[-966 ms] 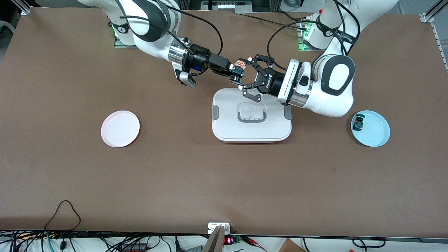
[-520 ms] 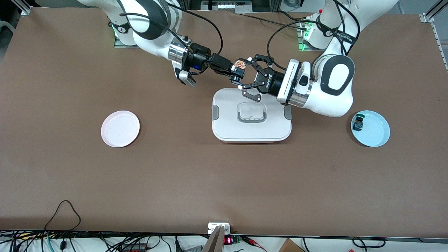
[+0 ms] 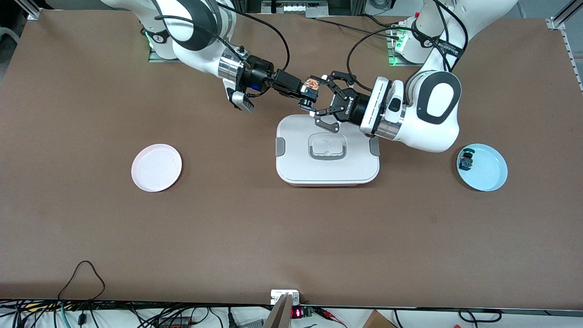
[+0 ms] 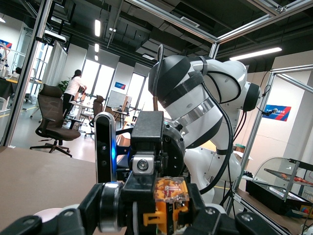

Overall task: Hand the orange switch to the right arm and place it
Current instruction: 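Close the right gripper on the orange switch beside the left gripper, then open the left gripper and pull the switch away with the right gripper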

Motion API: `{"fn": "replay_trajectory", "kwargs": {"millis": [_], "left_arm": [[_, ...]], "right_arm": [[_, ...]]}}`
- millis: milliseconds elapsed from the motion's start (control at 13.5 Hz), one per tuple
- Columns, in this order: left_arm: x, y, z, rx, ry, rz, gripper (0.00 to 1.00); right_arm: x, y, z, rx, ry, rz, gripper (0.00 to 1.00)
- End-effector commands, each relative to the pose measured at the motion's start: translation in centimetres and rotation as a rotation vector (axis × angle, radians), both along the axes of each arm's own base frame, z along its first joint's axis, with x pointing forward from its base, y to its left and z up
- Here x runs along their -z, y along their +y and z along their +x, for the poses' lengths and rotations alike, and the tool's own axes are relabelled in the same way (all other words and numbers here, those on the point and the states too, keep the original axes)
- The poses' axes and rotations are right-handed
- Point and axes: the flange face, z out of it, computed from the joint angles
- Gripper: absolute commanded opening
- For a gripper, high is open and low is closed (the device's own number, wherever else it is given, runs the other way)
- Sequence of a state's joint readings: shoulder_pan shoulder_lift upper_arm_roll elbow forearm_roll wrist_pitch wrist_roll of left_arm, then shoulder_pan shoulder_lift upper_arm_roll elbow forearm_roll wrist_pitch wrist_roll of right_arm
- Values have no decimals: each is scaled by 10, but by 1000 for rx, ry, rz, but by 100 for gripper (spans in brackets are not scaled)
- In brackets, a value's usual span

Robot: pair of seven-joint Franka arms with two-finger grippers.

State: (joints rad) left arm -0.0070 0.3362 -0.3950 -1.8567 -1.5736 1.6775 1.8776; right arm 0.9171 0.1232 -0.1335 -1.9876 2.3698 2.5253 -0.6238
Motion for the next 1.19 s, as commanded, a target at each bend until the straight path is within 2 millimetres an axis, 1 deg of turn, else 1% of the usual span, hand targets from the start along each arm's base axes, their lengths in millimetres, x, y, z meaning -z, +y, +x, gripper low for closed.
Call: {"fn": "replay_trajectory", "kwargs": {"millis": [0, 149, 297, 520, 743, 891, 966, 1040, 1114], "left_arm": [[-4, -2, 1, -24, -18, -30, 100], [-4, -1, 1, -33, -18, -26, 100], [-4, -2, 1, -31, -17, -25, 100], [-4, -2, 1, -31, -15, -25, 100], [-3, 2, 3, -40, -16, -23, 100], [-1, 13, 9, -65, -19, -15, 100], [2, 24, 15, -86, -34, -7, 100], [4, 31, 18, -100, -59, -9, 100], [5, 40, 23, -117, -86, -11, 100]], "right_arm": [[-20, -12, 20, 38, -41, 15, 0], [-25, -11, 23, 38, -48, 20, 0], [-25, -19, 30, 39, -59, 8, 0], [-25, -22, 34, 21, -74, -10, 0], [-29, -35, 47, -3, -71, -14, 0], [-35, -50, 60, -30, -65, -5, 0], [-37, -61, 70, -47, -73, 1, 0], [-38, -73, 79, -69, -74, 6, 0], [-37, -89, 89, -104, -81, 4, 0]]}}
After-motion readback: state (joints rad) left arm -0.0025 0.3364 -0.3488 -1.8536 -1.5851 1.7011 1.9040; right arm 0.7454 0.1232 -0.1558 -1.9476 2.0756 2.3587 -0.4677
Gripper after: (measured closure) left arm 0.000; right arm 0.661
